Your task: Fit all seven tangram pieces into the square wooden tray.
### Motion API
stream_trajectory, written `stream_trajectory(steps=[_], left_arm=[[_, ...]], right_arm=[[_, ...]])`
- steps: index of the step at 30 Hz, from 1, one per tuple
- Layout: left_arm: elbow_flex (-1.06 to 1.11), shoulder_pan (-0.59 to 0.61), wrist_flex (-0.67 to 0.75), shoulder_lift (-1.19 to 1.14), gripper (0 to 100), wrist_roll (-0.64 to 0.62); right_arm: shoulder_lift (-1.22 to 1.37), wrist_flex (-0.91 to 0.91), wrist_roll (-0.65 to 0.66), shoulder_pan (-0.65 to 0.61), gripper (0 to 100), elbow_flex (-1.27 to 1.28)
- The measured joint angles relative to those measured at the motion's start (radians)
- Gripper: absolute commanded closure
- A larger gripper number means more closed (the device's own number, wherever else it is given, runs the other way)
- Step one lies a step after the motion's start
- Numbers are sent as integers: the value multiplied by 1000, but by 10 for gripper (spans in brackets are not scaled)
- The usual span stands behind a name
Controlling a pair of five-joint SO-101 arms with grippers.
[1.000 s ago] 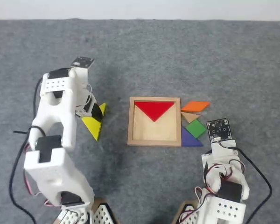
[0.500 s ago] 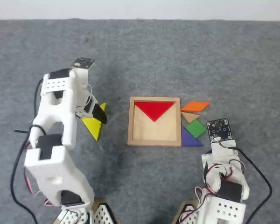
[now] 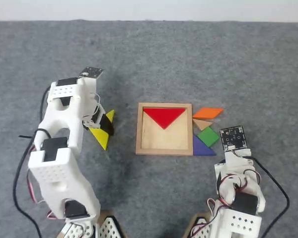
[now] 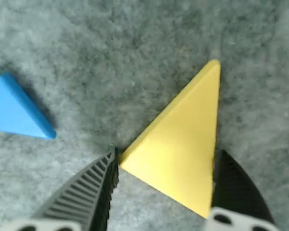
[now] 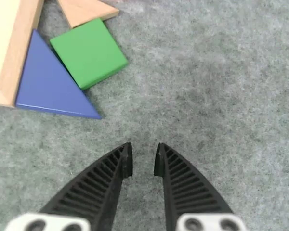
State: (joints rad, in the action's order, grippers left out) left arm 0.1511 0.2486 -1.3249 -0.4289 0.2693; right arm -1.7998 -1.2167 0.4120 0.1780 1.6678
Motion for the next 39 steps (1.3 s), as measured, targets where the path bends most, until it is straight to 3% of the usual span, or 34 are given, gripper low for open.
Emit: stream_trajectory(steps=[9,22,30,39], left_arm=[[68,-87,52,20,759,-14],[72,-95,54,26,812,-34],[72,-100,52,25,686,-31],[92,-110,52,21,688,-32]], right_arm=[[0,0,0,0,908,0],[0,0,0,0,908,0],[0,0,0,0,908,0],[0,0,0,0,908,0]])
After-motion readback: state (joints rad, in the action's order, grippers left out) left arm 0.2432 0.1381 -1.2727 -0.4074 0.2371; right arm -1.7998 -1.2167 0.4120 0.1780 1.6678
